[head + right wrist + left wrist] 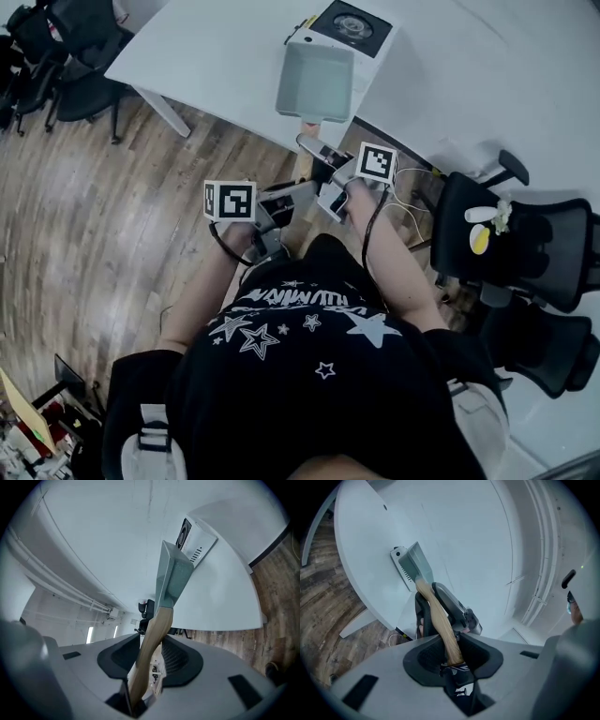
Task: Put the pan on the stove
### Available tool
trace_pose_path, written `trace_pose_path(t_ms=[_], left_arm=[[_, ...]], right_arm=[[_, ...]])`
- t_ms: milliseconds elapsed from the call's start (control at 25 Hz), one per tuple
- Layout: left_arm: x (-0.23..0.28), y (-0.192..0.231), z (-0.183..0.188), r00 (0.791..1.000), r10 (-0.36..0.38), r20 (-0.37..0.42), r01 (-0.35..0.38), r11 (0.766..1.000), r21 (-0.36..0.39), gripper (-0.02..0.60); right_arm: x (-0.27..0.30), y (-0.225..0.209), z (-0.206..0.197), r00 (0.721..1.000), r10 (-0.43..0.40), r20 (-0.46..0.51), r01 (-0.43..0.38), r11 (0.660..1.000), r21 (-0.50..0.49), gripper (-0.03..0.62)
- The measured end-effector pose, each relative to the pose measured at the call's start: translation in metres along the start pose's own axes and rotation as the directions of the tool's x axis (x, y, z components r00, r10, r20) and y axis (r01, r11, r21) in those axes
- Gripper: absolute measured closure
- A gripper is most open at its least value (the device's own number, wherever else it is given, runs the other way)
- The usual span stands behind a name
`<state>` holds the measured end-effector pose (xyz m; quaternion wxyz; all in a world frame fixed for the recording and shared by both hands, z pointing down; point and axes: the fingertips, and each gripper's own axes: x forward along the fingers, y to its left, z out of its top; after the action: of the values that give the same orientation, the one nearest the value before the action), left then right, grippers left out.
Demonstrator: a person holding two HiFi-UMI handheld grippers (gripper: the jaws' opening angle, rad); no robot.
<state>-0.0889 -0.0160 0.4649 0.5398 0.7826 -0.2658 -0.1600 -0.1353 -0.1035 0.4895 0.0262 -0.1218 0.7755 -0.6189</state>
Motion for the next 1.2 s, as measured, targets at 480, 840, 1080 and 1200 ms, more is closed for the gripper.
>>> trace_pose_path(t_ms=[480, 840, 1080, 1200], left_arm=[[0.048, 0.023, 0.056, 0.998, 0.009, -0.059, -0.009, 1.000, 0.000, 0.476], [0.082, 0.045, 0.116, 0.994, 0.026, -0.102, -0.025, 1.000, 0.020, 0.476], [0.116, 0.059, 0.159, 0.992, 0.038, -0.121, -0.036, 0.999, 0.020, 0.476], [0.120, 0.063, 0.163, 0.991, 0.042, -0.130, -0.037, 0.998, 0.043, 0.474]], right_arm=[[0.009, -0.020, 0.076, 0.996, 0.020, 0.082, -0.024, 0.998, 0.050, 0.450], [0.032, -0.032, 0.144, 0.995, 0.033, 0.095, -0.039, 0.997, 0.062, 0.450], [0.043, -0.044, 0.198, 0.994, 0.044, 0.098, -0.052, 0.995, 0.086, 0.450], [0.044, -0.046, 0.205, 0.994, 0.054, 0.099, -0.062, 0.995, 0.078, 0.450]])
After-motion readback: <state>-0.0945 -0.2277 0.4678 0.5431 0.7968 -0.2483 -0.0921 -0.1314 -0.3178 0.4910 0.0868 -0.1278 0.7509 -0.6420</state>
